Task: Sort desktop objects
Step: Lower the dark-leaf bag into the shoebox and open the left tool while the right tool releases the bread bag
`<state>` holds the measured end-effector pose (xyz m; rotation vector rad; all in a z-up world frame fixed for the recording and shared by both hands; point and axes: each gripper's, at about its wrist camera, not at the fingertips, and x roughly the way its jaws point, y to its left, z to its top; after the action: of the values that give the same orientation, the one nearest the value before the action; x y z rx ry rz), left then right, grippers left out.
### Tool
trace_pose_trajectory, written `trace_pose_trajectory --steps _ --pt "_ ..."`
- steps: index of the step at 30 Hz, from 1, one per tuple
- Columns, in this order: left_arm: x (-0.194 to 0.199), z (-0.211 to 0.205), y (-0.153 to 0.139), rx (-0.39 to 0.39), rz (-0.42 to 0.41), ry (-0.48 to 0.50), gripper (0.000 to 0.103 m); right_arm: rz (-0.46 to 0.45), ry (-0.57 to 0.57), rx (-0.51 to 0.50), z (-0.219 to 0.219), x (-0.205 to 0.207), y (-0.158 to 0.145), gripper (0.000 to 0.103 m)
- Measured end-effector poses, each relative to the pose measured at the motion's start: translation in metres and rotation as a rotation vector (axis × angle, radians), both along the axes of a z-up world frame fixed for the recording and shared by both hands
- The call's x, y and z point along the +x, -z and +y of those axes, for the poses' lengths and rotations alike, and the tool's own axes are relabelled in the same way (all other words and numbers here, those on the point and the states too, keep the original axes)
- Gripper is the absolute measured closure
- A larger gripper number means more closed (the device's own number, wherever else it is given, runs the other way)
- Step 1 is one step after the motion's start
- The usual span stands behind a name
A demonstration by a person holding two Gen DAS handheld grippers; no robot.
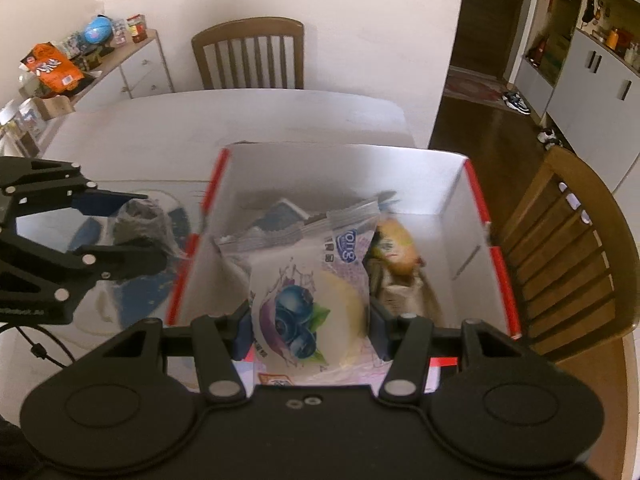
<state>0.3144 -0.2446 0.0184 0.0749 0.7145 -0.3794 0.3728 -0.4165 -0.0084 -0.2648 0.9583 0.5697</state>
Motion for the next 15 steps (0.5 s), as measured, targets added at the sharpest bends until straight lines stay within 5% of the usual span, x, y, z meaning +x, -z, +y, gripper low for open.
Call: trace_pose_trajectory --steps 15 --pt "0.054 -0.044 0.033 0.048 0.088 -0.020 0.058 -0.003 0.008 -0.035 -0.022 0.062 0.027 0.049"
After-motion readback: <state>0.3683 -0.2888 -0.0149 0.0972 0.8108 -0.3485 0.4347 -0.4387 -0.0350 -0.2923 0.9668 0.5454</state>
